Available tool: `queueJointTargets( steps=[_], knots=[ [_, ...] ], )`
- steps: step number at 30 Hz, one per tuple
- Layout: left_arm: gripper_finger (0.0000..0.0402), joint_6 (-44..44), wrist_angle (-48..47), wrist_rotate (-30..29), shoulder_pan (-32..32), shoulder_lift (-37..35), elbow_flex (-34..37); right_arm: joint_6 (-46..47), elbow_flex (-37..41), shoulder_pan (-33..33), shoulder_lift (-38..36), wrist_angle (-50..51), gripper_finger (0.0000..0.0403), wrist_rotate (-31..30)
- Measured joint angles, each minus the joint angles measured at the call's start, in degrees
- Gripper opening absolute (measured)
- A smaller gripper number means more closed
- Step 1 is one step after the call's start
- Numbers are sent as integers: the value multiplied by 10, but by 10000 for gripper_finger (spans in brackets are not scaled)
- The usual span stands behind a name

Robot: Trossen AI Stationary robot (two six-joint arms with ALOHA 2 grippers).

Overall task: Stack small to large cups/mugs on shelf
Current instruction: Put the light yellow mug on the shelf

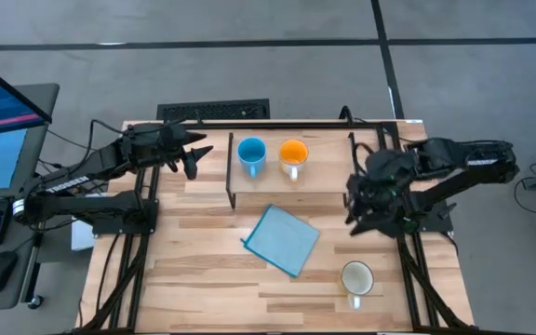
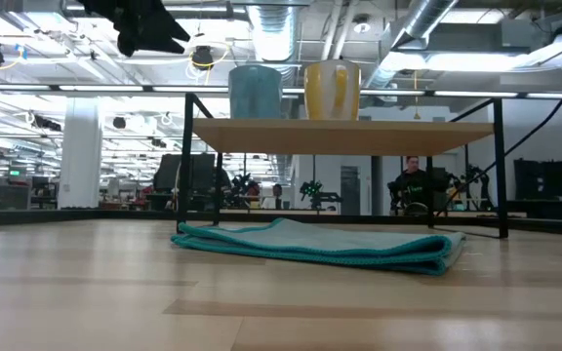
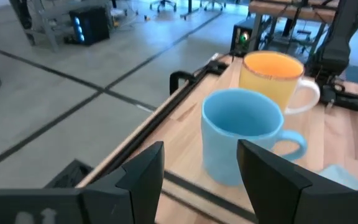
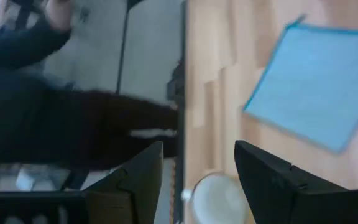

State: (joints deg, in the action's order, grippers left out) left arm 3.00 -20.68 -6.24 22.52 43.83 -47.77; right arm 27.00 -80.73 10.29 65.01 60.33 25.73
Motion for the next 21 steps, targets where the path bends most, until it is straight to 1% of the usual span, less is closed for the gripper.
queueJointTargets(
  steps=[4, 6, 10, 13, 16, 18, 21],
  knots=[
    [195, 13, -22, 0, 0, 0, 0, 68, 0, 60, 0, -11, 220, -3],
    [195, 13, -31, 0, 0, 0, 0, 73, 0, 83, 0, -23, 219, -12],
    [195, 13, -29, 0, 0, 0, 0, 78, 0, 126, 0, -19, 219, -73],
    [195, 13, -30, 0, 0, 0, 0, 80, 7, 152, 6, 27, 216, -124],
    [195, 9, -30, 0, 0, 0, 0, 96, 32, 175, 14, 74, 211, -182],
    [195, 7, -30, 0, 0, 0, 0, 105, 47, 183, 22, 74, 208, -196],
    [195, 6, -29, 0, 0, 0, 0, 103, 76, 197, 40, 79, 205, -197]
  ],
)
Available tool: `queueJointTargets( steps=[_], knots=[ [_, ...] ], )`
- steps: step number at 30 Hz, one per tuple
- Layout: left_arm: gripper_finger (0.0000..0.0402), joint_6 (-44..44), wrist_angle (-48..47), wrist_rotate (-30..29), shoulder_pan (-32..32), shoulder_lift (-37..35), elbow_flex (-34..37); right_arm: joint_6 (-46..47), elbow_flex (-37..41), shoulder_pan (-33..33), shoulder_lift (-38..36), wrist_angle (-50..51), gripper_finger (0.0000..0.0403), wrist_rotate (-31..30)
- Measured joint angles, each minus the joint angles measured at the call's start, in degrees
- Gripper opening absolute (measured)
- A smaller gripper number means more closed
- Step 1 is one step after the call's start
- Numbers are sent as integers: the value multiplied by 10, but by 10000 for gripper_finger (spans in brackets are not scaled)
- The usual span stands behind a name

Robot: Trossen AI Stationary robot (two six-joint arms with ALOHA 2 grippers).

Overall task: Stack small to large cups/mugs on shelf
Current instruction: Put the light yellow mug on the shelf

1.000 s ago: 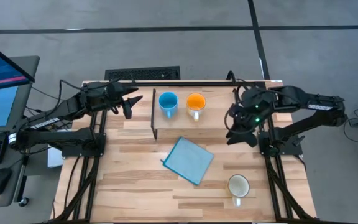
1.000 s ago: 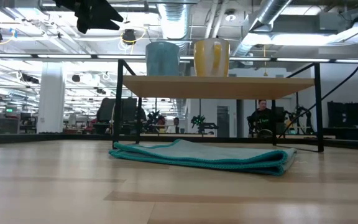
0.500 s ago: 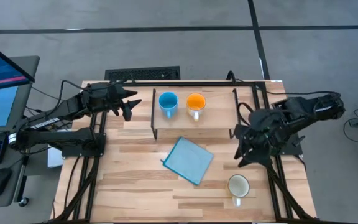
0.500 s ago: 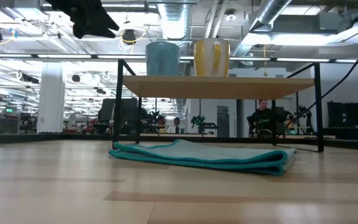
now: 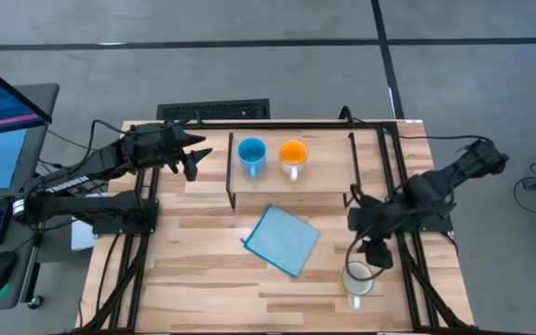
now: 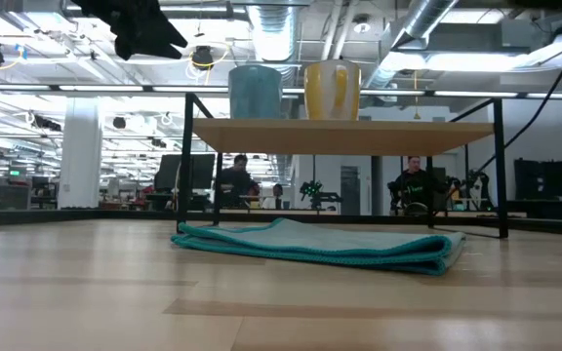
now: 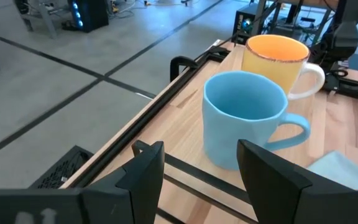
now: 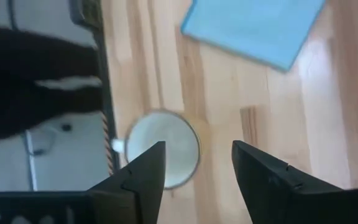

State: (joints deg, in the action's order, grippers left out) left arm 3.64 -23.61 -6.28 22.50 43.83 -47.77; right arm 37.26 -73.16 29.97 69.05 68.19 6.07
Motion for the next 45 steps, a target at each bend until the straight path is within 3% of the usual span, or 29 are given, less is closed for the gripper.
queueJointTargets(
  steps=[13, 22, 31, 45],
  knots=[
    [195, 0, -1, -1, 0, 0, 0, -43, 39, 58, 98, 20, 199, -1],
    [195, 1, -1, -2, 0, 0, 0, -47, 39, 65, 158, -34, 196, -1],
    [195, 17, -24, 16, 0, 0, 0, 17, 39, 64, 165, -44, 186, -46],
    [195, 18, -35, 15, 0, 0, 0, 63, 127, 76, 119, -117, 179, -31]
  ],
)
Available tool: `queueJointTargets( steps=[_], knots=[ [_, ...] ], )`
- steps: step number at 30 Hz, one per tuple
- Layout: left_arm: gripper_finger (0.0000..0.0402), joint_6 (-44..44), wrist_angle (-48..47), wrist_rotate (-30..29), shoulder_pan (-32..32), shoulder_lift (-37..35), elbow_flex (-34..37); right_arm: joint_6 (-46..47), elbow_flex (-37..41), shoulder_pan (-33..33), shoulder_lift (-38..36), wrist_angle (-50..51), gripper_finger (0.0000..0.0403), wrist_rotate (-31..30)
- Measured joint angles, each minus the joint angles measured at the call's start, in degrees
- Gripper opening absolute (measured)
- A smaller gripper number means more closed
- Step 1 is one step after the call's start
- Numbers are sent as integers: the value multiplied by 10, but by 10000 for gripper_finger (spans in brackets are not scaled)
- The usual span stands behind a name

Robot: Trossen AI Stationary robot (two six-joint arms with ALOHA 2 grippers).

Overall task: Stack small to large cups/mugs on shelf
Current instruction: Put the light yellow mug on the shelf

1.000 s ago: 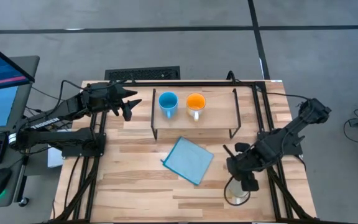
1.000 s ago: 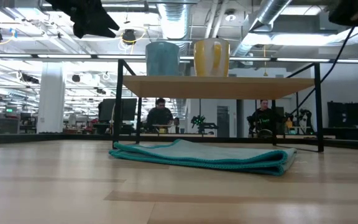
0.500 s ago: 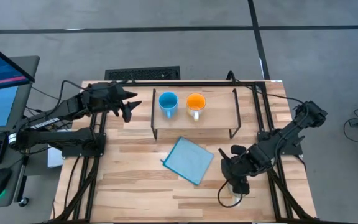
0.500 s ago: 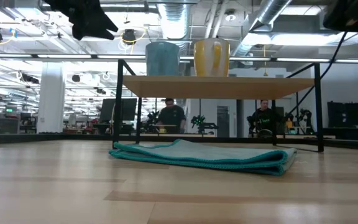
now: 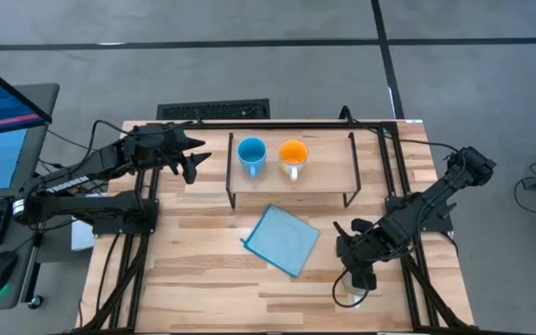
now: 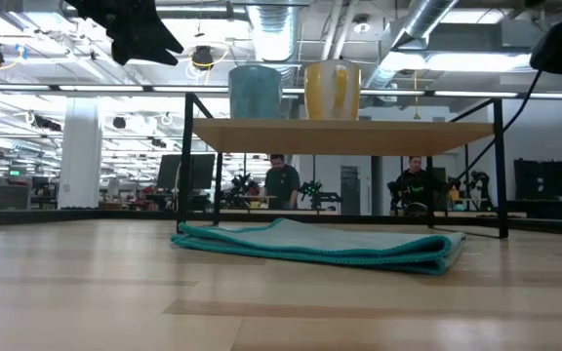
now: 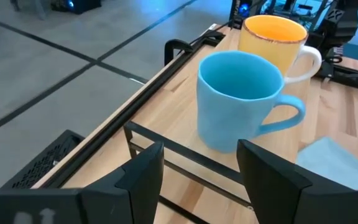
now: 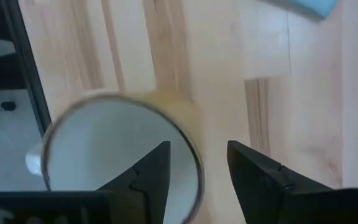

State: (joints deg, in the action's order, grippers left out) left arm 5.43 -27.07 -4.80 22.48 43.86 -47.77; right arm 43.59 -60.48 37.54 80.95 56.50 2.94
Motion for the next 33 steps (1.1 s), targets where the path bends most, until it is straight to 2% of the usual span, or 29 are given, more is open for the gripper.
queueJointTargets(
  steps=[12, 29, 33],
  knots=[
    [195, 0, 0, -1, 0, 0, 0, 18, 40, 7, -1, -46, 179, 2],
    [195, 0, 0, -5, 0, 0, 0, 10, 41, 7, -1, -32, 179, 1],
    [195, 0, 0, -6, 0, 0, 0, 18, 58, 7, -1, -54, 179, 2]
  ],
)
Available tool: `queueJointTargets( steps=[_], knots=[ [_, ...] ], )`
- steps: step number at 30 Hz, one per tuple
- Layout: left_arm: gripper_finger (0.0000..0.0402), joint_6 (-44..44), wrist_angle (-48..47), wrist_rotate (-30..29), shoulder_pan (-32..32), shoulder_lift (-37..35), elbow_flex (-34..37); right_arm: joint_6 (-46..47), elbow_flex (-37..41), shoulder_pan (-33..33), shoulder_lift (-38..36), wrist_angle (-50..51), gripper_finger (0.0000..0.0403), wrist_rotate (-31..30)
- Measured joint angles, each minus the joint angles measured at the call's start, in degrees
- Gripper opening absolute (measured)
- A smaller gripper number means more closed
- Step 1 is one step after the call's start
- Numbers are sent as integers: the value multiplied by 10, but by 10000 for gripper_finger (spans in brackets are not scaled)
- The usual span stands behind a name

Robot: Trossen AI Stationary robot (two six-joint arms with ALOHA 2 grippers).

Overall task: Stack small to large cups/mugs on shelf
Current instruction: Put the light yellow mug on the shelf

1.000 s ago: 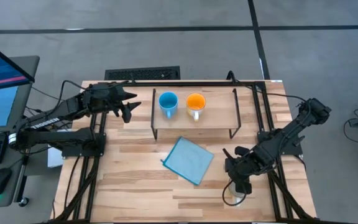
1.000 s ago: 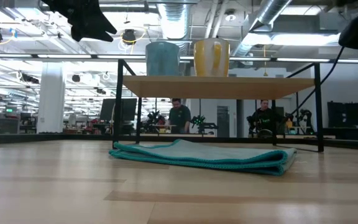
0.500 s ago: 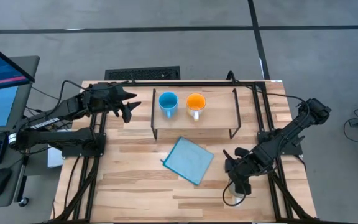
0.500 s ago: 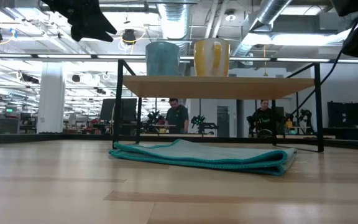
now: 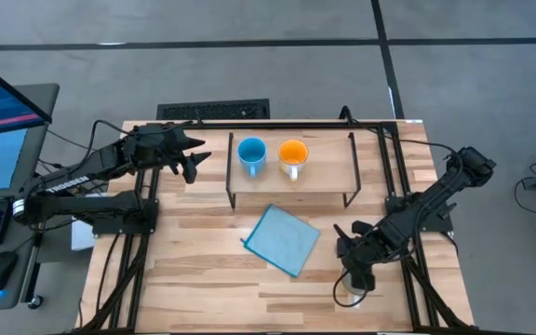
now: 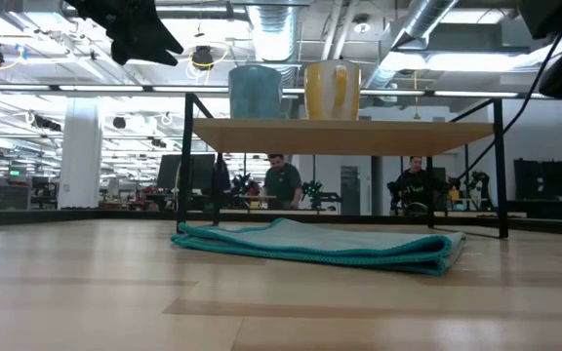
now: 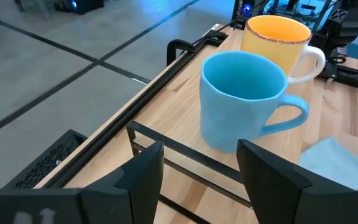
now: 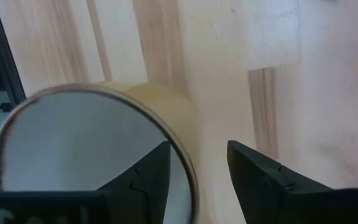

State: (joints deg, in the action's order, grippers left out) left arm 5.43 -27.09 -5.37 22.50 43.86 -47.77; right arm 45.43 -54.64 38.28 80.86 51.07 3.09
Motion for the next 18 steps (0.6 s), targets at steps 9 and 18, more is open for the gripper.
queueJointTargets(
  steps=[9, 18],
  knots=[
    [195, 3, 0, 0, 0, 0, 0, 7, 20, 0, 0, -24, 163, 0],
    [195, 4, 2, 0, 0, 0, 0, 6, 25, 3, -15, -22, 68, 0]
  ],
)
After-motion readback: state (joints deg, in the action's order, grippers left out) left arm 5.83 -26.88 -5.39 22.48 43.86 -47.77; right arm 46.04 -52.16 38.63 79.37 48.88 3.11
